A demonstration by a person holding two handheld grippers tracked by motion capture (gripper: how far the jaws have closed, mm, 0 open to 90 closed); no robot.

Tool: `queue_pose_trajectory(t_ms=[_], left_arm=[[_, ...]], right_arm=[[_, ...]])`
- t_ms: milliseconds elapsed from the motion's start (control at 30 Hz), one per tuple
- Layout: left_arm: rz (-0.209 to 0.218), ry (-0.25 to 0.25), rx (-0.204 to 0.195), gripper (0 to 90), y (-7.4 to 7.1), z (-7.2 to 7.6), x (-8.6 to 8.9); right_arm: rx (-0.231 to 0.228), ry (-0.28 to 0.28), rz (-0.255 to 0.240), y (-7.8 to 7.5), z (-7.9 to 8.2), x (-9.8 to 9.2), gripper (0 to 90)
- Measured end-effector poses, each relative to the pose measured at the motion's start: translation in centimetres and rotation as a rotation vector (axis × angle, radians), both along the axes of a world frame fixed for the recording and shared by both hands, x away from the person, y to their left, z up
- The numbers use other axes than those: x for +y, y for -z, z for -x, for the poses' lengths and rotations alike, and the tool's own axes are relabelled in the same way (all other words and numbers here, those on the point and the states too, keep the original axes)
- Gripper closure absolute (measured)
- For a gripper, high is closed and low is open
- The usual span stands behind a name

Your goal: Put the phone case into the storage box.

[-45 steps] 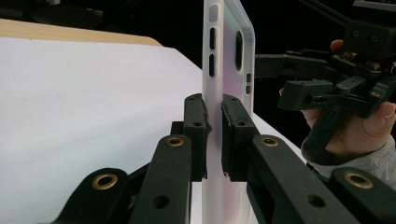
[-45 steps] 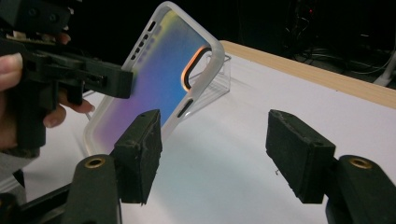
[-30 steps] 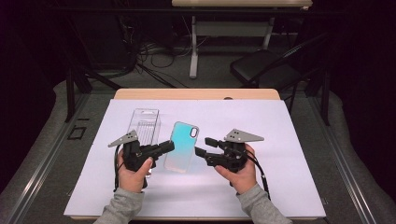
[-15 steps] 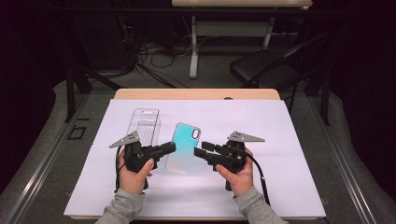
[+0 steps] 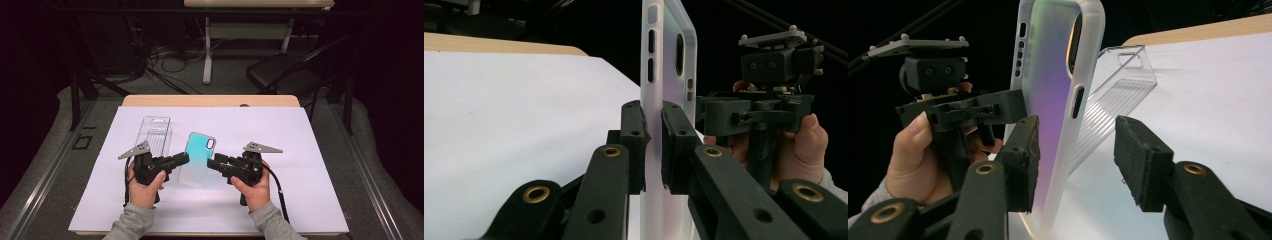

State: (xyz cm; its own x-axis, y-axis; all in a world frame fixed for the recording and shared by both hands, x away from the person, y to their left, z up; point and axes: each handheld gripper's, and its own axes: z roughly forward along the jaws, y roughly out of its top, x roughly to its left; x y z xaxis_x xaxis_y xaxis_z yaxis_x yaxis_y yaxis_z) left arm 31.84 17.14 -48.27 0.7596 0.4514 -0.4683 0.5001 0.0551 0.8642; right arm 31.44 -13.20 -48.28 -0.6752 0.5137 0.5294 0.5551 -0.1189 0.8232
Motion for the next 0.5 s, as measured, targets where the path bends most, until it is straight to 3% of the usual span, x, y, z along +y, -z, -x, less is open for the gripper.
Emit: queue_pose_trajectory(t_ms=[500], left_arm=[[0.001, 0.011, -0.001, 82.6, 0.13, 0.17, -0.43]], right_arm=[[0.031, -0.024, -0.046, 0.3, -0.19, 0.02, 63.2]])
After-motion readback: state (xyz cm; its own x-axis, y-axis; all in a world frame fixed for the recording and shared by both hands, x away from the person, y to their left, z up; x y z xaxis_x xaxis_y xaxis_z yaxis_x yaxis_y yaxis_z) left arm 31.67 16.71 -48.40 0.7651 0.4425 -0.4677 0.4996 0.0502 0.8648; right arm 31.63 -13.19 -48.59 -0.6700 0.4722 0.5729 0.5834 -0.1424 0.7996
